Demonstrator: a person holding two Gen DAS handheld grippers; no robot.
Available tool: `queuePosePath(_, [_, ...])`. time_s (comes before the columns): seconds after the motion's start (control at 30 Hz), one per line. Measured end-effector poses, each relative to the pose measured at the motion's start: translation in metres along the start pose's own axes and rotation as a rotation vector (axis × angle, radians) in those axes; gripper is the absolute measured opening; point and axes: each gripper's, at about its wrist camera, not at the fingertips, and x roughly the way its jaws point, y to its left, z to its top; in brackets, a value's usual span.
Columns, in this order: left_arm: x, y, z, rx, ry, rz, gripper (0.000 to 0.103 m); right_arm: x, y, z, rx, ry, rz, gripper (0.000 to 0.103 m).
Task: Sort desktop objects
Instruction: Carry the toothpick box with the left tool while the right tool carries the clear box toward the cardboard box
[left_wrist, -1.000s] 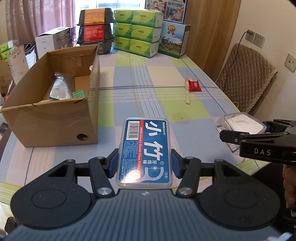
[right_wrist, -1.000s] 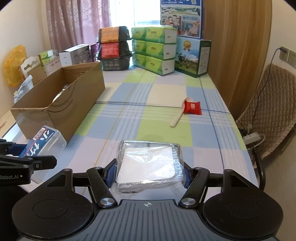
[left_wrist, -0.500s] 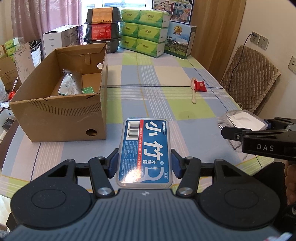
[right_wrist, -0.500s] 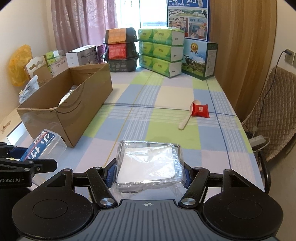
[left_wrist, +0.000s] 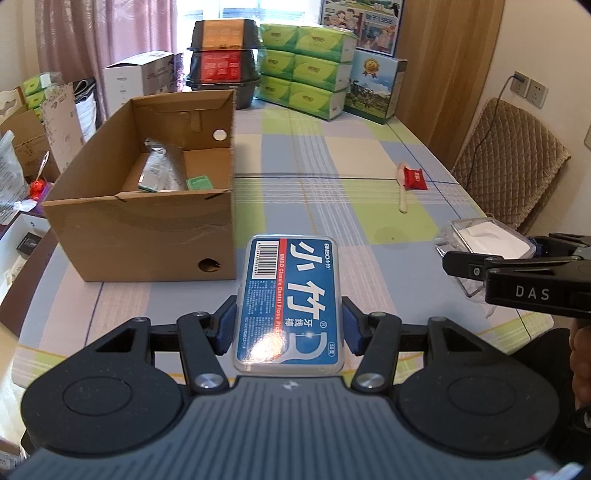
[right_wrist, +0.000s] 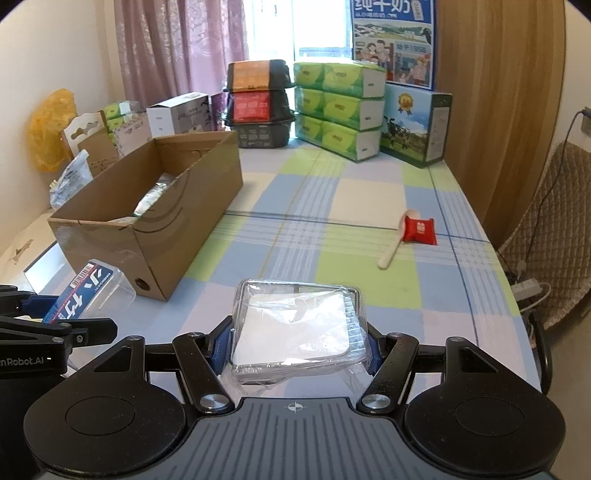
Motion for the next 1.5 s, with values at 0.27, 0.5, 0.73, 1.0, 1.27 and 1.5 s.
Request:
queuePosePath(0.27, [-0.007, 0.024, 0.003, -0.034, -0.015, 0.033, 0.051, 0.008, 0.019, 0.009, -0.028, -0.006, 0.039, 0.063])
queuePosePath(0.5, [-0.016, 0.056, 0.015, -0.066, -0.042, 0.084, 0.051, 0.017, 0.042, 0.027, -0.064, -0.029, 0.084, 0.063])
queuePosePath(0.73, [-0.022, 0.089, 0.033, -0.112, -0.064, 0.098, 0.051, 0.028, 0.073, 0.05, -0.095, -0.052, 0.143, 0.063])
queuePosePath(1.0, [-0.025, 0.108, 0.042, -0.126, -0.067, 0.101, 0.051, 0.044, 0.101, 0.066, -0.116, -0.059, 0.19, 0.063])
queuePosePath(1.27, [-0.017, 0.125, 0.048, -0.143, -0.058, 0.092, 0.051, 0.058, 0.112, 0.075, -0.136, -0.058, 0.198, 0.063])
queuePosePath(1.5, [-0.006, 0.142, 0.066, -0.132, -0.065, 0.08, 0.051, 0.074, 0.121, 0.095, -0.146, -0.074, 0.203, 0.063])
